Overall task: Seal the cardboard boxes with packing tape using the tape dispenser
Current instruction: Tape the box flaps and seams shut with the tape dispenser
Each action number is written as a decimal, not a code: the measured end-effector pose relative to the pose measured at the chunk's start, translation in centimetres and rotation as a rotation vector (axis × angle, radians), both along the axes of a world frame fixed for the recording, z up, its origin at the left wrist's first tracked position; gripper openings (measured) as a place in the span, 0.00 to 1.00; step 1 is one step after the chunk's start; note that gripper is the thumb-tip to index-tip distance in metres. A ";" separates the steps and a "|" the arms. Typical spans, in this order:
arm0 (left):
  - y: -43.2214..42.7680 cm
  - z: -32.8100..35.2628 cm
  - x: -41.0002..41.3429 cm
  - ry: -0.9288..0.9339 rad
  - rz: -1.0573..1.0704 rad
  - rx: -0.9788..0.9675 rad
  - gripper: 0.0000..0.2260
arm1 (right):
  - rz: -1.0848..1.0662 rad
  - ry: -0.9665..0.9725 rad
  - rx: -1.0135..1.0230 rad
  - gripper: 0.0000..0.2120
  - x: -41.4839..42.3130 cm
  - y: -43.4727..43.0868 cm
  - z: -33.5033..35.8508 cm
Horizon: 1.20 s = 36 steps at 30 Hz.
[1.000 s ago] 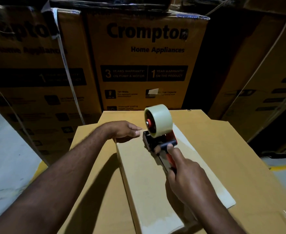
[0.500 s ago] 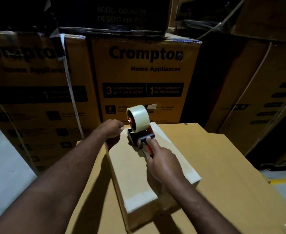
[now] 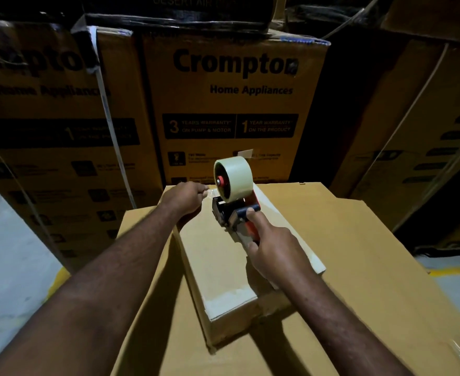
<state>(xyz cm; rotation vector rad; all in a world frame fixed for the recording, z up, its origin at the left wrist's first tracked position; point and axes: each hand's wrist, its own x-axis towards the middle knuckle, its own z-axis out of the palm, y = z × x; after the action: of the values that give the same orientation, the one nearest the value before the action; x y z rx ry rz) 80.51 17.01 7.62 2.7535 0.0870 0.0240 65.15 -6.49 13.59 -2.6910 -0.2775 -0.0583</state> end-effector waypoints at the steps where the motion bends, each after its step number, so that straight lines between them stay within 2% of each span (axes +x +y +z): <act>1: 0.1 -0.1 -0.1 -0.007 0.019 0.007 0.16 | -0.001 0.022 -0.015 0.27 -0.9 -0.5 0.4; 9: -0.2 0.2 -0.2 0.000 0.048 -0.042 0.16 | -0.032 0.153 -0.066 0.28 -8.4 -4.5 2.8; 12: -1.2 0.6 -0.9 0.017 0.043 0.149 0.16 | -0.037 0.147 -0.075 0.28 -8.9 -4.4 2.8; 15: -3.1 0.3 -3.1 0.042 -0.078 0.276 0.23 | -0.056 0.127 -0.058 0.28 -8.8 -4.2 2.8; 18: -4.5 0.1 -7.4 0.082 -0.278 0.220 0.22 | -0.063 0.112 -0.023 0.28 -8.7 -4.3 2.4; 21: -5.6 0.7 -13.1 0.091 -0.343 0.184 0.22 | -0.074 0.115 -0.026 0.27 -8.7 -4.2 2.4; 25: -8.0 1.1 -20.0 0.144 -0.293 0.219 0.31 | -0.087 0.131 -0.027 0.28 -8.6 -4.2 2.4; 29: -12.6 0.3 -23.8 0.161 -0.092 0.240 0.43 | -0.072 0.127 -0.035 0.29 -8.4 -4.3 2.2; 31: -14.7 -0.2 -24.3 0.122 0.003 0.258 0.43 | -0.072 0.111 -0.039 0.29 -8.6 -4.2 2.2; 36: -16.3 -1.2 -23.9 -0.067 0.191 0.236 0.36 | -0.020 0.105 -0.010 0.28 -9.2 -5.0 1.9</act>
<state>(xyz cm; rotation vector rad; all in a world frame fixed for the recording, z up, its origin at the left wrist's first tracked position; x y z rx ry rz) 56.58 0.69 6.46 2.9657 0.3493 0.1890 55.91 -11.44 15.52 -2.6963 -0.2194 0.0780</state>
